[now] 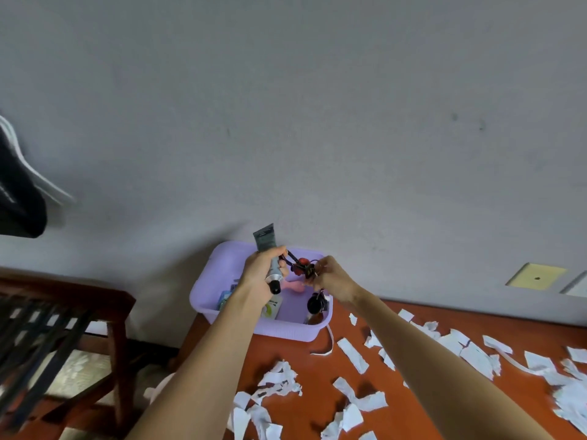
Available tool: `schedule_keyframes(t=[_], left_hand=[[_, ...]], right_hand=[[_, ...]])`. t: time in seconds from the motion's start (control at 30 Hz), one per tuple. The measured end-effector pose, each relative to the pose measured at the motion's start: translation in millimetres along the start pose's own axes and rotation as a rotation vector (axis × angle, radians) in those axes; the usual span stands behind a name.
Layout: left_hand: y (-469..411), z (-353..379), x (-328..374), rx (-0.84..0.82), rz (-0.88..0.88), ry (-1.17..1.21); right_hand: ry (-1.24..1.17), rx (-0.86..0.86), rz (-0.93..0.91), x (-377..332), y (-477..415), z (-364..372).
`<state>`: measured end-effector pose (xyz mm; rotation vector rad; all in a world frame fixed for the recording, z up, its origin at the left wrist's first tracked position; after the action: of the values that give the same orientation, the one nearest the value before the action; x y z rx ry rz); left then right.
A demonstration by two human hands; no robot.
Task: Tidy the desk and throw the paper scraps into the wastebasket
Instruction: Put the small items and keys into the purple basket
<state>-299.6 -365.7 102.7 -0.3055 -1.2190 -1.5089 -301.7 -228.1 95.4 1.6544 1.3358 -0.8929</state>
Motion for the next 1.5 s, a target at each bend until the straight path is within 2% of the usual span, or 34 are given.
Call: schedule_keyframes(t=[0.17,0.3,0.43,0.6,0.7,0.83,0.93,1.23,1.5], left_hand=[[-17.8,-13.0,4.0,0.039,-0.029,0.158],[-30.9,-26.7,7.5,0.118,-0.006,0.174],[-46.8,-45.9,7.3,0.211,0.026,0.015],[-71.9,-69.3,3.3,0.338,0.075,-0.302],[-83.5,-76.0,-3.9,0.347,0.075,-0.386],[-83.5,-74.8,-15.3,0.317,0.048,-0.471],[-85.2,-72.6,-23.1,0.288,0.020,-0.462],[-87.5,-74.0,-24.7,0.202,0.012,-0.531],[-108.1,-78.8,-26.1,0.195,0.019,-0.555]], right_hand=[[0.416,0.046,-0.070,17.4,-12.4,6.9],[0.584,0.171,-0.127,11.9,-19.0,5.6],[0.489,0.268,-0.086,15.9,-31.6,1.7],[0.160,0.344,-0.057,10.1,-37.0,2.1],[-0.016,0.320,-0.054,4.8,-38.6,8.9],[-0.299,0.211,0.133,13.7,-40.5,20.5],[-0.254,0.134,0.190,25.5,-40.6,28.4],[0.001,0.166,0.043,45.3,-48.9,44.8],[0.247,0.027,0.030,63.5,-67.9,65.7]])
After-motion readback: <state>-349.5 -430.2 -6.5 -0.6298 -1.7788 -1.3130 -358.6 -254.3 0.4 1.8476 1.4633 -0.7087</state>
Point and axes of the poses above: each hand's wrist, its own y-axis away from the middle knuckle, its own z-axis out of the palm, x = y × z, the point moved 6 cm from there along -y, towards the middle knuckle, and after that the axes turned 13 degrees about x, right-handed, at the moved point
